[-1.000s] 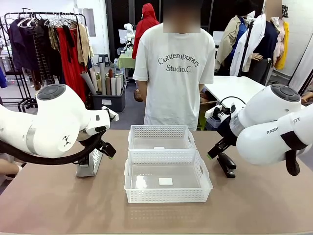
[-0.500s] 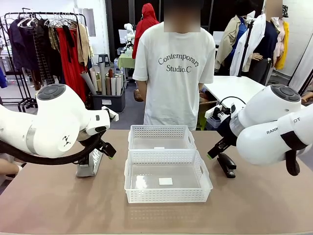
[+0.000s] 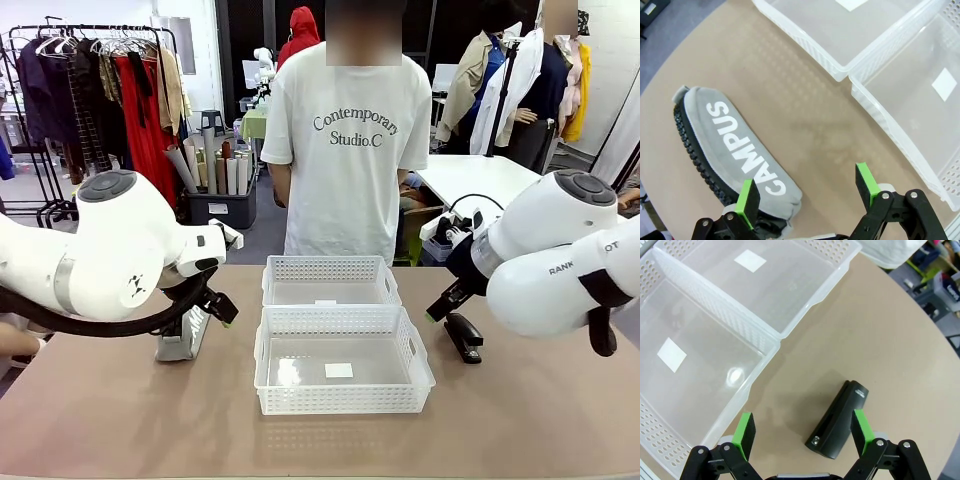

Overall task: Distribute items into two baskets.
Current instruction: Pick up the Pencil pouch that the person points to.

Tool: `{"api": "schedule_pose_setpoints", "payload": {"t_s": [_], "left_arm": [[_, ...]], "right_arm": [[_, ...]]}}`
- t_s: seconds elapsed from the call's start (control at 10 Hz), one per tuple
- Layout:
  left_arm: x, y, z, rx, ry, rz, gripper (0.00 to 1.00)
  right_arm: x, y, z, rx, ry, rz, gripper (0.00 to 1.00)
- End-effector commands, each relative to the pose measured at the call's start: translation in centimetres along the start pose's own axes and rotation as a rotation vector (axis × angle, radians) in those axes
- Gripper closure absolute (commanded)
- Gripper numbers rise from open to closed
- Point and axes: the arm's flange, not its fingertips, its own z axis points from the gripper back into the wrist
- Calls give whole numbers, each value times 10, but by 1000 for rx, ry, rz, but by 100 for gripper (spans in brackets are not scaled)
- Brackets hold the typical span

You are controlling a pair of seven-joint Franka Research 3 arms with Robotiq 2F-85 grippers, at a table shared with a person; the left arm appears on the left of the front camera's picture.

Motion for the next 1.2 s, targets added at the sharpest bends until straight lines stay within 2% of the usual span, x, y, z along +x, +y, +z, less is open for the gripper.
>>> {"api": "schedule_pose_setpoints", "payload": {"t_s": [0.0,0.4,0.6,0.7,1.1], "left_arm": [[-6,-8,24,-42,20,43,0],[11,-15,48,-114,36,87,0],[26,-17,56,-117,11,68,0],[11,-18,46,-91,25,72,0],[11,-18,46,-91,25,72,0]], "right_arm": [[-1,18,22,-94,28,-6,0],[-8,40,47,-223,45,2,0],[-12,47,50,-184,60,-24,0],[15,30,51,-184,42,22,0],[15,30,51,-184,42,22,0]]}}
